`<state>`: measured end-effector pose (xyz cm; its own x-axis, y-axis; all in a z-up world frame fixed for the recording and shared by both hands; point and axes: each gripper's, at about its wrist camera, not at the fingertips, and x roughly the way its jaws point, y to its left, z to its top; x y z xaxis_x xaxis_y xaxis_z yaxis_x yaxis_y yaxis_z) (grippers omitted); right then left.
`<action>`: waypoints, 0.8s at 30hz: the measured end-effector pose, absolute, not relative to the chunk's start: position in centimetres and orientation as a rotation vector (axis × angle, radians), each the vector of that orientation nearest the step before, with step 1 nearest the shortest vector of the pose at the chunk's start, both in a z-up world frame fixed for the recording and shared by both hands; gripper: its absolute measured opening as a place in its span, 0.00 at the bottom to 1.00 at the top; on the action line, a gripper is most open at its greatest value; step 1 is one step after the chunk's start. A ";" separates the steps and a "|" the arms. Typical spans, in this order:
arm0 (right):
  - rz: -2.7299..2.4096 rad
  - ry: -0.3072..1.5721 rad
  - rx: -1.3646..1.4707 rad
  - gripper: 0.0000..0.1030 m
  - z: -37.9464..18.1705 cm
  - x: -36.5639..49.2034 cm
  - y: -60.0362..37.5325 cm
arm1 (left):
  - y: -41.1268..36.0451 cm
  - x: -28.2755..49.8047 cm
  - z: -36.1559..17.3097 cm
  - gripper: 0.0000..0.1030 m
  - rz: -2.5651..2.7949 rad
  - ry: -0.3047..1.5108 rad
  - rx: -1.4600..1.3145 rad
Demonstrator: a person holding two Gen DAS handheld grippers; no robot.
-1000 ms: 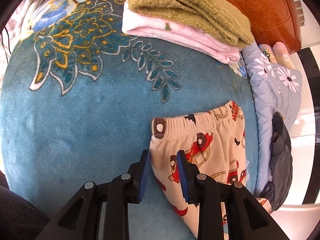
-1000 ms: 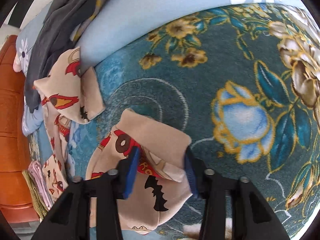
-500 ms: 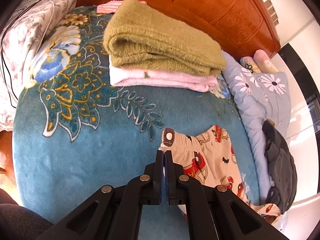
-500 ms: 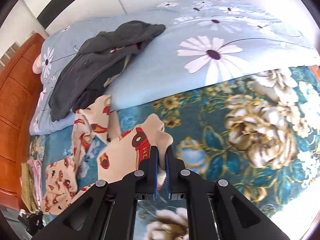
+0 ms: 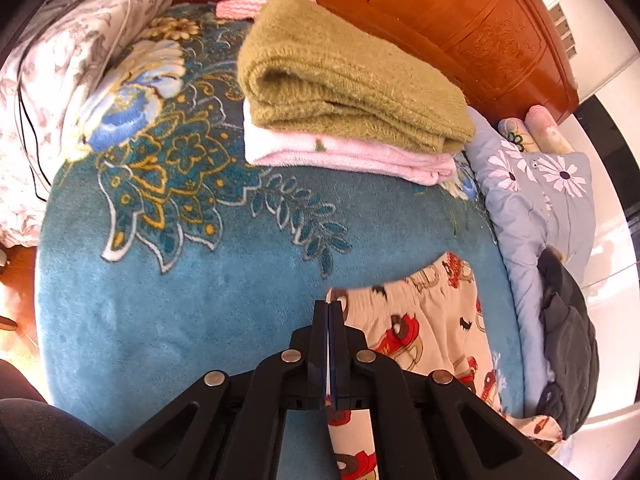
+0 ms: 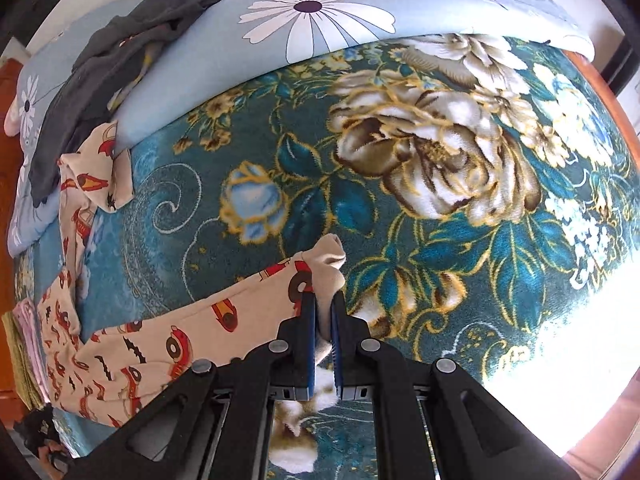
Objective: Fold clothes
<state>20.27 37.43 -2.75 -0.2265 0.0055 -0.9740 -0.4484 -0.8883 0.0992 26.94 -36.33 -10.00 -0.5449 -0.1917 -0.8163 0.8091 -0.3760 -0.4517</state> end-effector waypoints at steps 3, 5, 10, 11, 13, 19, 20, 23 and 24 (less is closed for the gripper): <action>2.115 0.505 -1.773 0.07 -4.3 21.2 38.6 | -36.6 26.5 -10.8 0.00 -1.957 1.208 0.947; 2.057 0.539 -1.798 0.07 -6.0 22.0 39.3 | -36.4 26.3 -10.9 0.00 -1.978 1.232 0.959; 1.957 0.638 -1.783 0.34 -7.5 23.1 40.6 | -35.7 25.4 -10.7 0.01 -2.045 1.265 0.984; 1.922 0.646 -1.753 0.43 -7.3 23.4 41.3 | -35.6 25.2 -10.7 0.01 -2.059 1.272 0.989; 1.849 0.717 -1.654 0.43 -6.6 24.0 42.8 | -35.3 24.9 -10.6 0.01 -2.086 1.285 0.999; 2.052 0.923 -1.508 0.43 -4.6 18.6 40.8 | -33.6 23.4 -10.4 0.30 -2.153 1.223 1.092; 2.100 1.003 -1.538 0.43 -5.0 16.7 39.4 | -33.2 23.1 -10.3 0.32 -2.162 1.197 1.116; 2.140 1.343 -1.593 0.44 -7.0 11.5 34.3 | -32.0 22.1 -10.2 0.38 -2.185 1.118 1.188; 2.101 1.470 -1.589 0.44 -8.0 10.3 32.8 | -31.6 21.8 -10.2 0.38 -2.192 1.092 1.212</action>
